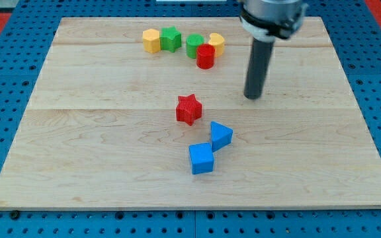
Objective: Move the red star into the green circle
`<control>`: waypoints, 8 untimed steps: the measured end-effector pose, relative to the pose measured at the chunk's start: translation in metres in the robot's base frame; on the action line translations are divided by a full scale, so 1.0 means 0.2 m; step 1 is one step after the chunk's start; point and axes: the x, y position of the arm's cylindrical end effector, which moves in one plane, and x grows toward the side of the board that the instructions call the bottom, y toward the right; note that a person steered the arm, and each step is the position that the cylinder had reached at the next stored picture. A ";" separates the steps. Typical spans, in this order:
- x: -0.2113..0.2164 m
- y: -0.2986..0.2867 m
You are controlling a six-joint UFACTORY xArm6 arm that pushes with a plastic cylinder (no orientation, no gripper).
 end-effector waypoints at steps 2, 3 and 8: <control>0.58 0.26; 0.82 0.28; 0.85 0.17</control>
